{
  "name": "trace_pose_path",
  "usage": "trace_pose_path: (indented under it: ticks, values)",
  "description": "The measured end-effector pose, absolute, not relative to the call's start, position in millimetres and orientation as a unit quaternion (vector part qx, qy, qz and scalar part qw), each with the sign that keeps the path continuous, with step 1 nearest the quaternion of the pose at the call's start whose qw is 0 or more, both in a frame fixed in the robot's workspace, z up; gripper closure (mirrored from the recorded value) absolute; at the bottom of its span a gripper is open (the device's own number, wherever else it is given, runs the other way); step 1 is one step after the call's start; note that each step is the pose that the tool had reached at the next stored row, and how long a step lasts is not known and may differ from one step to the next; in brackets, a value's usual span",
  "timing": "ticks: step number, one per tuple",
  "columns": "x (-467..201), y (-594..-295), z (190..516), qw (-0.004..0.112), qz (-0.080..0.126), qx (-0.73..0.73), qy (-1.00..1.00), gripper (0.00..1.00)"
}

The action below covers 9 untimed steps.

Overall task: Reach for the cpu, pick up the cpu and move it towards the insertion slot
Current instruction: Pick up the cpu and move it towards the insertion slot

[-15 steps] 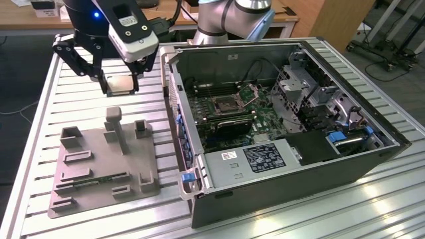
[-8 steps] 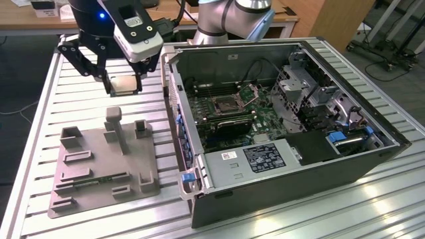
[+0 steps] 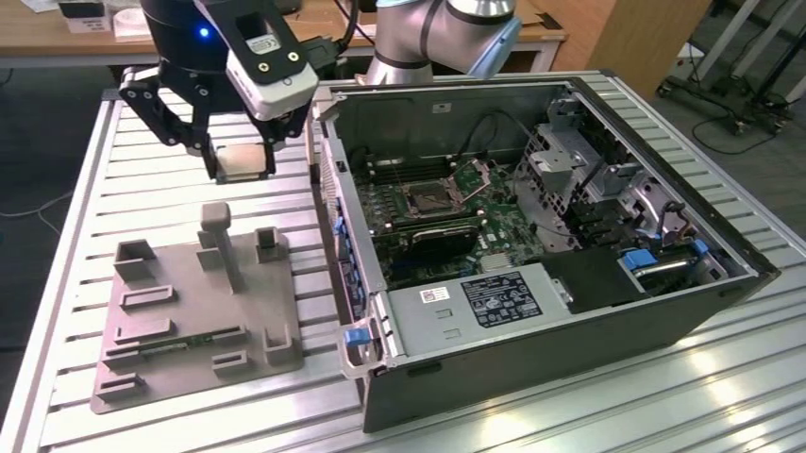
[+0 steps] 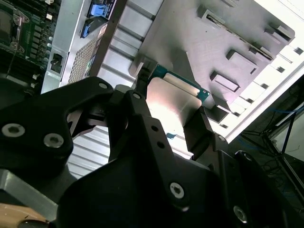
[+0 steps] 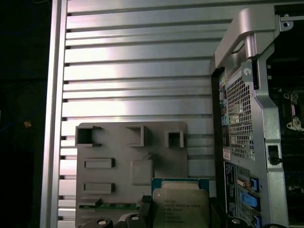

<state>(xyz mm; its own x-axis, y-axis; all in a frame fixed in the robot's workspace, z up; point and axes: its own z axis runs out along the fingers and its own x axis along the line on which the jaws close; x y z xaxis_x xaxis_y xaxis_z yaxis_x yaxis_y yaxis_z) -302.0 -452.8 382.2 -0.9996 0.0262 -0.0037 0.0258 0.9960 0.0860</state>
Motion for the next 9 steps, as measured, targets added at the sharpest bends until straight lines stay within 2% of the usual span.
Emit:
trace_pose_path:
  ticks: [9]
  values:
    - [-300.0, -452.7, 381.2, 0.002, 0.043, 0.013, 0.999, 0.45]
